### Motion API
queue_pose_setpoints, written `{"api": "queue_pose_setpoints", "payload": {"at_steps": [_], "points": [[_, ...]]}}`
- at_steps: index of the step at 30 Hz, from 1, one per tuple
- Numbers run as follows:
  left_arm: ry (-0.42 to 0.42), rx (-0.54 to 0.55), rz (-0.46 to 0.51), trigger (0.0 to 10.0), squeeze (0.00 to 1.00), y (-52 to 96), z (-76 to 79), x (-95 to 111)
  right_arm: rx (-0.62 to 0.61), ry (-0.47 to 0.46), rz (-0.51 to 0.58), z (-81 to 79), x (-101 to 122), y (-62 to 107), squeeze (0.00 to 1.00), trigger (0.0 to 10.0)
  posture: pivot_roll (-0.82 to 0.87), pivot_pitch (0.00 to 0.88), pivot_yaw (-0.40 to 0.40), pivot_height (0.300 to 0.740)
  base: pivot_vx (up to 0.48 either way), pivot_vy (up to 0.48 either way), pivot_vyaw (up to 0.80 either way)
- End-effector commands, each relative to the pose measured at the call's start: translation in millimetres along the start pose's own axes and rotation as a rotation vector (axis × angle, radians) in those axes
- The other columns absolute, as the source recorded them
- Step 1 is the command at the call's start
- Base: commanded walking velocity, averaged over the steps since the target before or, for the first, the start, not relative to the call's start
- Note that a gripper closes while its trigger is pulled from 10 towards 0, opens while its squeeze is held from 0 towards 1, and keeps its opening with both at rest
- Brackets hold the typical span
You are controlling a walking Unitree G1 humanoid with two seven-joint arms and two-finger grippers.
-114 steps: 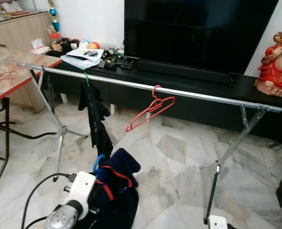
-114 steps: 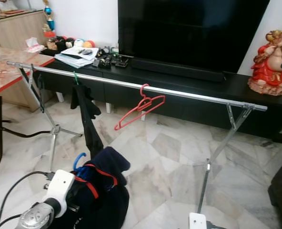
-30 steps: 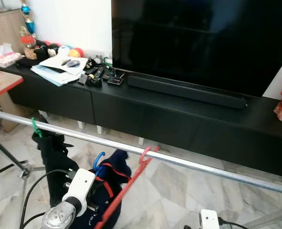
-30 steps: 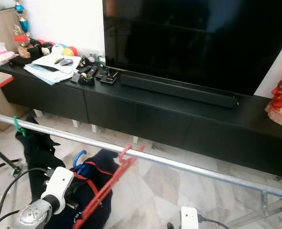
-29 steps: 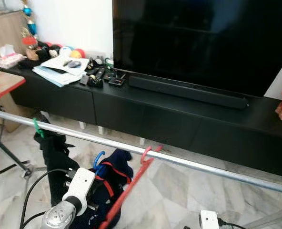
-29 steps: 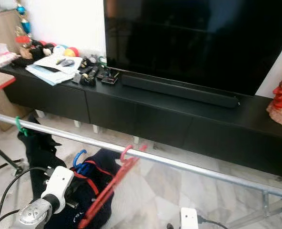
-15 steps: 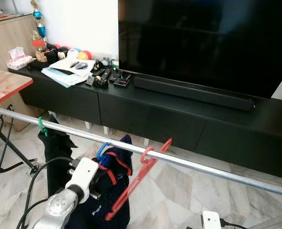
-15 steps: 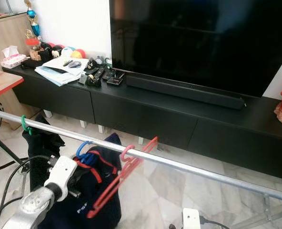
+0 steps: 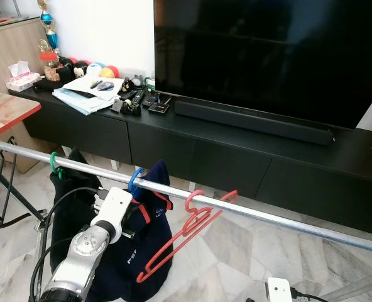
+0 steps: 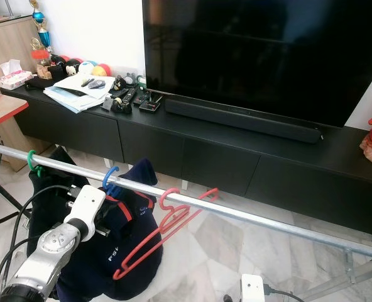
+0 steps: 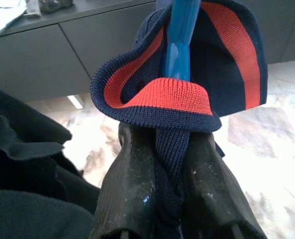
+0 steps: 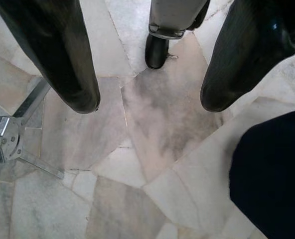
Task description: Hang hanger
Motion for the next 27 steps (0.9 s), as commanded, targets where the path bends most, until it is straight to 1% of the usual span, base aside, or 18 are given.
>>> {"api": "queue_pose_setpoints", "payload": {"at_steps": [1,5,7,10,13,16,20,22,25,27], "points": [[-0.005,0.028,0.047,10.0,0.00,-5.8,-3.6,15,-0.006,0.005,-0.012,2.2,-3,0.5,0.00,10.0,0.16,0.016,-0.066,0.740,0.000,0.000,0.00],[0.011,0.043,0.032,10.0,0.00,-10.7,-3.9,16,-0.005,0.001,-0.012,1.7,-3,0.4,0.00,10.0,0.16,0.017,-0.065,0.740,0.000,0.000,0.00],[0.002,0.036,0.008,10.0,0.00,-13.3,-1.4,14,-0.004,0.000,-0.012,1.3,-3,0.4,0.00,10.0,0.16,0.020,-0.065,0.740,0.000,0.000,0.00],[0.011,0.003,-0.046,10.0,0.00,-14.2,3.2,6,-0.003,-0.001,-0.011,1.0,-3,0.4,0.00,10.0,0.16,0.020,-0.062,0.740,0.000,0.000,0.00],[-0.026,-0.042,-0.101,10.0,0.00,-10.5,8.0,-7,-0.003,-0.002,-0.013,0.3,-3,0.4,0.00,10.0,0.17,0.023,-0.060,0.740,0.000,0.000,0.00],[-0.008,-0.055,-0.139,10.0,0.00,-5.7,9.2,-17,0.001,-0.003,-0.017,-1.2,-5,0.6,0.00,10.0,0.17,0.024,-0.058,0.740,0.000,0.000,0.00],[-0.001,-0.053,-0.152,10.0,0.00,-5.0,10.0,-20,0.005,-0.002,-0.020,-2.3,-6,0.7,0.00,10.0,0.17,0.024,-0.058,0.740,0.000,0.000,0.00],[0.026,-0.057,-0.137,10.0,0.00,-4.6,11.8,-18,0.006,-0.003,-0.020,-3.0,-6,0.7,0.00,10.0,0.17,0.025,-0.055,0.740,0.000,0.000,0.00],[0.090,-0.052,-0.117,10.0,0.00,-3.4,13.5,-16,0.007,-0.003,-0.020,-3.0,-6,0.7,0.00,10.0,0.17,0.027,-0.059,0.740,0.000,0.000,0.00],[0.099,-0.052,-0.113,10.0,0.00,-2.4,14.2,-16,0.007,-0.001,-0.020,-2.9,-6,0.7,0.00,10.0,0.17,0.029,-0.060,0.740,0.000,0.000,0.00]]}}
Point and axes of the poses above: a point about 5 cm out from each wrist's last joint towards the gripper, its own y axis pointing back from the gripper into the wrist, its own x axis along the axis of the wrist's last joint, z = x × y, the point moved 3 cm from there along -y, pointing out of the wrist towards the gripper, and after that the axes turned 15 degrees about y, right-handed, at the moved point
